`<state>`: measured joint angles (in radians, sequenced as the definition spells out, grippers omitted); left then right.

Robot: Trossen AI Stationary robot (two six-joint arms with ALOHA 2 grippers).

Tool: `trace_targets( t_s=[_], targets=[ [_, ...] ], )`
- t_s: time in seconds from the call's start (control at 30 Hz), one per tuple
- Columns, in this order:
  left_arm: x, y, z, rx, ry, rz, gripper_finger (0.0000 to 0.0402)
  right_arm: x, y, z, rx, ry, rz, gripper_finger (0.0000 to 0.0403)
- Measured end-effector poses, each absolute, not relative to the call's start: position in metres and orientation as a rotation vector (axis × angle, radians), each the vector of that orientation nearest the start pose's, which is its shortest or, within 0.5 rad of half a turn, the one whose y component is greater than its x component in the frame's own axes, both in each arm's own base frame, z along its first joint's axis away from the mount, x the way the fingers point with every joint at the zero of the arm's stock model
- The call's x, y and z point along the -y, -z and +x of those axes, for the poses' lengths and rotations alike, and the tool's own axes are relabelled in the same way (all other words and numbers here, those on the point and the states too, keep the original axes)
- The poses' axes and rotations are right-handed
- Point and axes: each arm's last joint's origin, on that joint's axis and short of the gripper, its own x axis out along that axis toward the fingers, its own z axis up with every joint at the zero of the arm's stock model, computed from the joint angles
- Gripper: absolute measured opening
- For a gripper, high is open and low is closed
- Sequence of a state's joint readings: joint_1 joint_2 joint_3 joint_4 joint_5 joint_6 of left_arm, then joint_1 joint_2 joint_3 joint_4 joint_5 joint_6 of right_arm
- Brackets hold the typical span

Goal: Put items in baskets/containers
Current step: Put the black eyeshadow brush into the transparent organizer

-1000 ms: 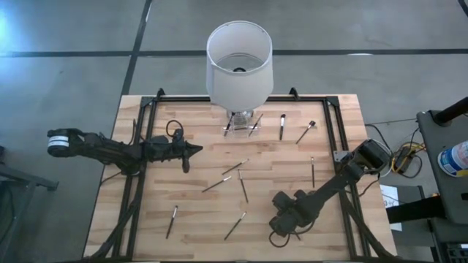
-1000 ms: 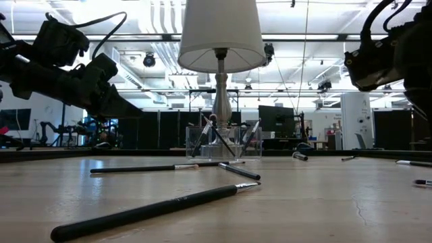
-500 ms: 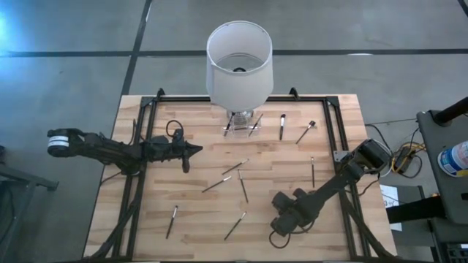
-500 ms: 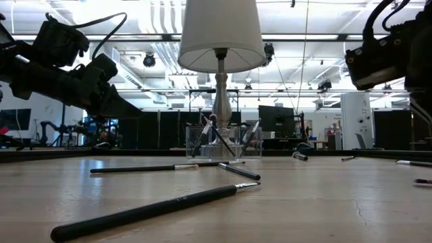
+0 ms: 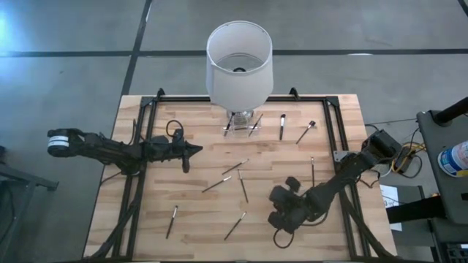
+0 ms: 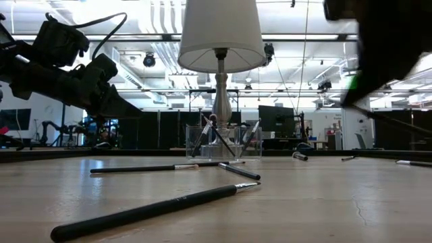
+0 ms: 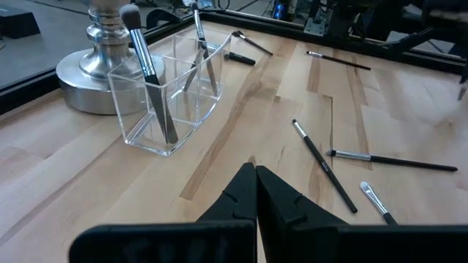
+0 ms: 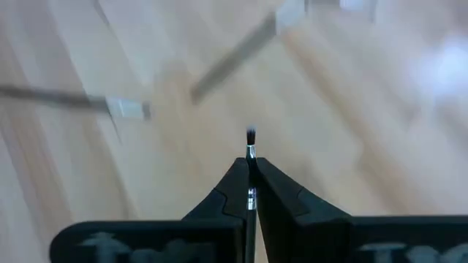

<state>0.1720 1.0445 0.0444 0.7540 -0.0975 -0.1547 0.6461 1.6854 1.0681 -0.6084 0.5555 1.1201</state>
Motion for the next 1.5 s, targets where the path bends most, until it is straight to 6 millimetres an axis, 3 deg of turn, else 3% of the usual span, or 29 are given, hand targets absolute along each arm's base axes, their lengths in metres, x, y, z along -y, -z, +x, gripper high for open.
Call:
trace_targets(
  t_s=[0.17,0.3,0.57,0.73,0.87,1.03,1.5],
  targets=[
    [-0.031,-0.135,0.161,-0.224,-0.287,-0.163,0.0,-0.159,-0.198,0.279,-0.563,0.438,0.178,0.0013],
    [-0.031,-0.135,0.161,-0.225,-0.287,-0.164,0.0,-0.128,-0.199,0.292,-0.343,0.444,0.108,0.0013],
    [-0.031,-0.135,0.161,-0.225,-0.287,-0.164,0.0,-0.039,-0.198,0.296,0.023,0.624,0.042,0.0013],
    [-0.031,-0.134,0.161,-0.226,-0.287,-0.163,0.0,0.02,-0.199,0.293,0.108,0.772,0.079,0.0013],
    [-0.031,-0.134,0.161,-0.226,-0.287,-0.162,0.0,0.054,-0.194,0.287,0.134,0.848,0.15,0.0013],
    [-0.031,-0.134,0.161,-0.226,-0.287,-0.162,0.0,0.074,-0.183,0.285,0.141,0.906,0.214,0.0013],
    [-0.031,-0.134,0.161,-0.226,-0.287,-0.163,0.0,0.087,-0.155,0.309,0.084,0.911,0.211,0.0013]
  ],
)
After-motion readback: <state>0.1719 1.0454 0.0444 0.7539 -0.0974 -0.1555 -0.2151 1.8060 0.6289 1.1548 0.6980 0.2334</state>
